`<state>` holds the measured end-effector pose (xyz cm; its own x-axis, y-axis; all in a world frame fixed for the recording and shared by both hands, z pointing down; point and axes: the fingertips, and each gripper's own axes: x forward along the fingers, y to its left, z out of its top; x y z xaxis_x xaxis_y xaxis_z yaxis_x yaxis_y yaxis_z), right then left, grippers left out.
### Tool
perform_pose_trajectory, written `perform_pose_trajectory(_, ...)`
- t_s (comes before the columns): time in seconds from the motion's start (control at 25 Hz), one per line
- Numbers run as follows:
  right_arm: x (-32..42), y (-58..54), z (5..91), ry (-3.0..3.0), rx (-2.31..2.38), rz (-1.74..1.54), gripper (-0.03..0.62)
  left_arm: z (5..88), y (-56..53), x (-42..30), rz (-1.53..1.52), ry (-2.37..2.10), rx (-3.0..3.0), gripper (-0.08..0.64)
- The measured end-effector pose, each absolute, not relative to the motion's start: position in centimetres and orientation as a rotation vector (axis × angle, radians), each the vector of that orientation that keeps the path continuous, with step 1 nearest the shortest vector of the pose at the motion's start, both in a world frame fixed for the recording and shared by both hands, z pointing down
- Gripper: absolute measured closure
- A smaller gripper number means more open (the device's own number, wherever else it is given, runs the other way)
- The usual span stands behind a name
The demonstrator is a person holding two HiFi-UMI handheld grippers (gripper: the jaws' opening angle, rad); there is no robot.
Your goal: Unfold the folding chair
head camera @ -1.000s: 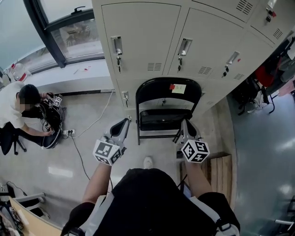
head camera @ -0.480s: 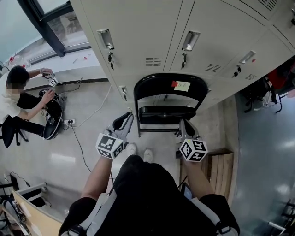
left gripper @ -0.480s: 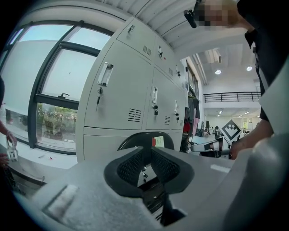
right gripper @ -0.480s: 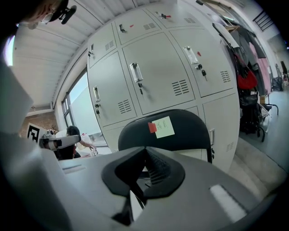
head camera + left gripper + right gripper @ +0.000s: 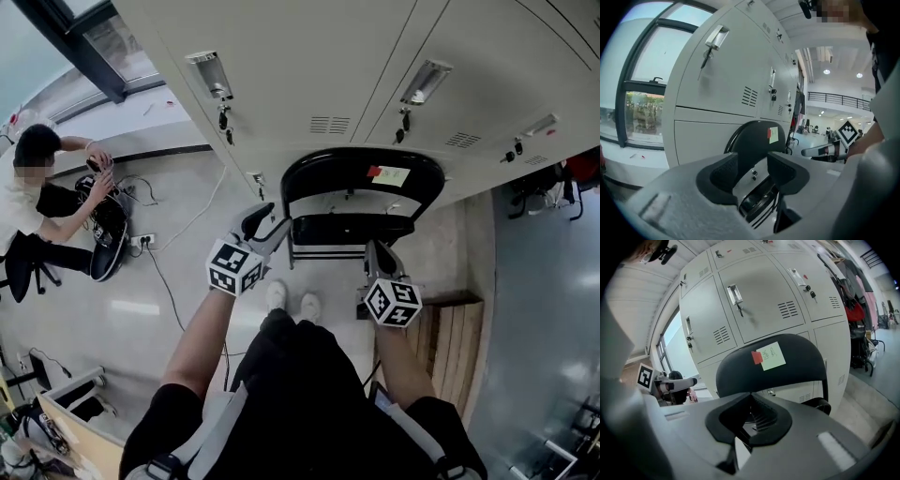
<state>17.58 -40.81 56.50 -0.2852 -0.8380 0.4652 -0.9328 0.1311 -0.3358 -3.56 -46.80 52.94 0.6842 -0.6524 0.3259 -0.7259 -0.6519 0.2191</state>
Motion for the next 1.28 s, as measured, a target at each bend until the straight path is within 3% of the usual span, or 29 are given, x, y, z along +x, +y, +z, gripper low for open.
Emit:
perform_pose_trajectory(0.2, 16.4, -41.8, 57.8, -2.202, 1.783, 0.913, 0.588, 53.8, -50.2, -3.3, 0.326, -1.011, 2.581, 0.261)
perform_pose_trajectory(0.4, 15.7, -42.5, 57.7, -2.181, 1.818, 0.949, 0.588, 54.7, -52.3, -2.4, 0.370, -0.964, 2.595, 0.257)
perform_pose_trajectory(0.52, 15.5, -42.8, 57.3, -2.170, 1.853, 0.951, 0.588, 55.4, -53.8, -1.8, 0.435, -0.938, 2.613, 0.148)
perform_pose_trajectory(1.28, 17.1, -42.1, 62.0, -1.913, 2.092, 1.130, 0.588, 58.4, -54.8, 3.1, 0.633, -0.530, 2.774, 0.166)
